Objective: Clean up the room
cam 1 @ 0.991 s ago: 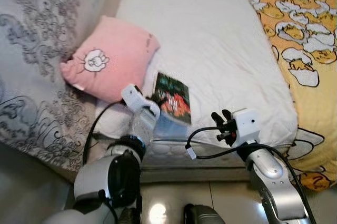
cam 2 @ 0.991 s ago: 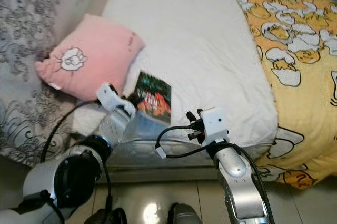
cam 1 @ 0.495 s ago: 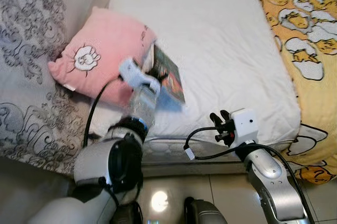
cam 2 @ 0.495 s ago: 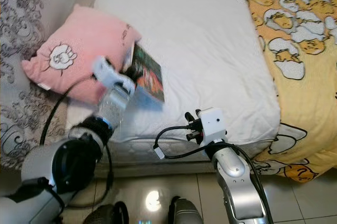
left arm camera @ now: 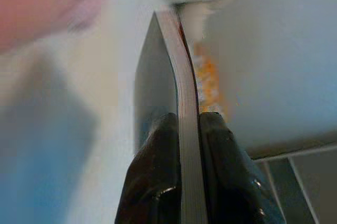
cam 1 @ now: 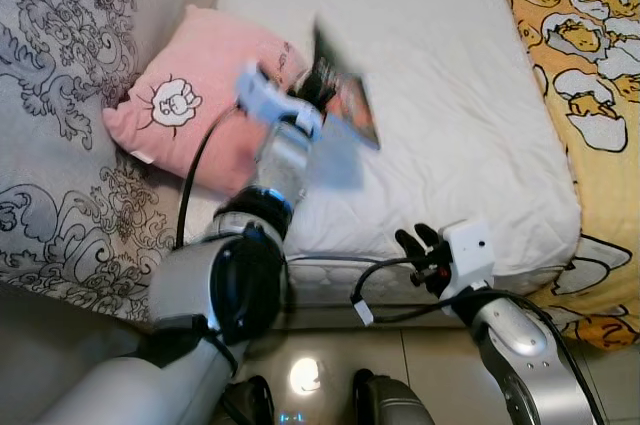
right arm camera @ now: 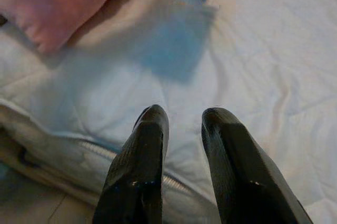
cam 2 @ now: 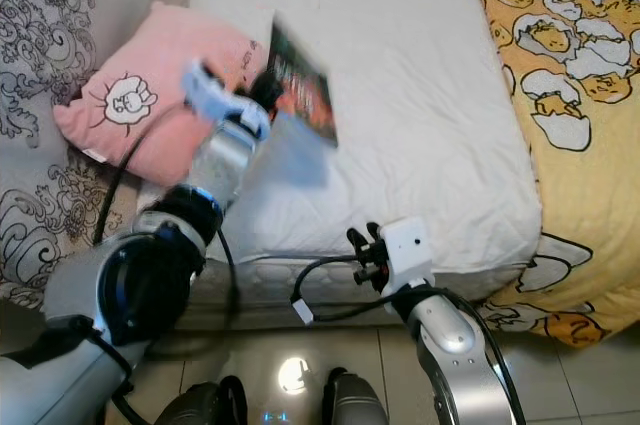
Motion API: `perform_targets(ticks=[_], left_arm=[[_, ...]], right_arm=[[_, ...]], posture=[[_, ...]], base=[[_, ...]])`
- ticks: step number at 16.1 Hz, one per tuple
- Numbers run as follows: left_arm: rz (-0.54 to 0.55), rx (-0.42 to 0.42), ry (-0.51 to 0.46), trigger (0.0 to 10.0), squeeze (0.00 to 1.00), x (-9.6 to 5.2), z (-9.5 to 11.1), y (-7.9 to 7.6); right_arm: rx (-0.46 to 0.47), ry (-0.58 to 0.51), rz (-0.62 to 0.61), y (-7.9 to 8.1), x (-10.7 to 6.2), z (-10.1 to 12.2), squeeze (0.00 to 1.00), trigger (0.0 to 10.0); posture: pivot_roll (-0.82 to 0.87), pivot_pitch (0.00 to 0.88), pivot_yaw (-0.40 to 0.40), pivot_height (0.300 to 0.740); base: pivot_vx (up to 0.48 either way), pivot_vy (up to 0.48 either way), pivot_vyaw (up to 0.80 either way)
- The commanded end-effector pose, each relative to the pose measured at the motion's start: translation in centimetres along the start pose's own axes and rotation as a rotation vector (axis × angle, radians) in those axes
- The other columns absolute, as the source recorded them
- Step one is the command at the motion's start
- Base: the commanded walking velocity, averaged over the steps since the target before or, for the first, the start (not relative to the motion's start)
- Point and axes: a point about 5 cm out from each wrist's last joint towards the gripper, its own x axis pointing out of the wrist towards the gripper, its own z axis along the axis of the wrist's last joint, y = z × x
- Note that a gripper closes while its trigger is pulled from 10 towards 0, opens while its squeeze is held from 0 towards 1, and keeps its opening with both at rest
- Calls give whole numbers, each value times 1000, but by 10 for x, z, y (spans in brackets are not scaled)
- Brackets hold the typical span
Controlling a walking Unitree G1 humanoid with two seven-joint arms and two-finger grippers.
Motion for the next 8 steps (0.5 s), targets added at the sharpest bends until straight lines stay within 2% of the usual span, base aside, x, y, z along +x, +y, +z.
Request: perform_targets(ticks=[1, 3, 4, 6, 7, 8], left_arm=[[90, 78, 42, 10000, 0, -8, -15, 21], [179, 233, 32, 10000, 0, -16, -7, 47], [195, 281, 49, 10000, 0, -19, -7, 54], [210, 335, 68, 10000, 0, -21, -7, 61], [233, 399, 60, 10000, 0, -22, 0, 65], [238, 423, 45, 10000, 0, -21, 4, 65]], right_arm=[[-13, 0, 21, 4, -4, 2, 0, 10000], [-10, 6, 12, 3, -9, 1, 0, 10000], [-9, 16, 3, 2, -12, -1, 0, 10000], [0, 28, -1, 2, -16, -3, 0, 10000], [-4, 27, 2, 4, -17, -2, 0, 10000], [-5, 26, 2, 4, -17, -2, 0, 10000]], posture=[[-368, 205, -48, 740], [-379, 217, -46, 740], [-379, 220, -49, 740], [-385, 225, -49, 740], [-394, 228, -49, 740], [-394, 228, -48, 740]], base=[[0, 0, 0], [0, 0, 0], [0, 0, 0], [0, 0, 0], [0, 0, 0], [0, 0, 0]])
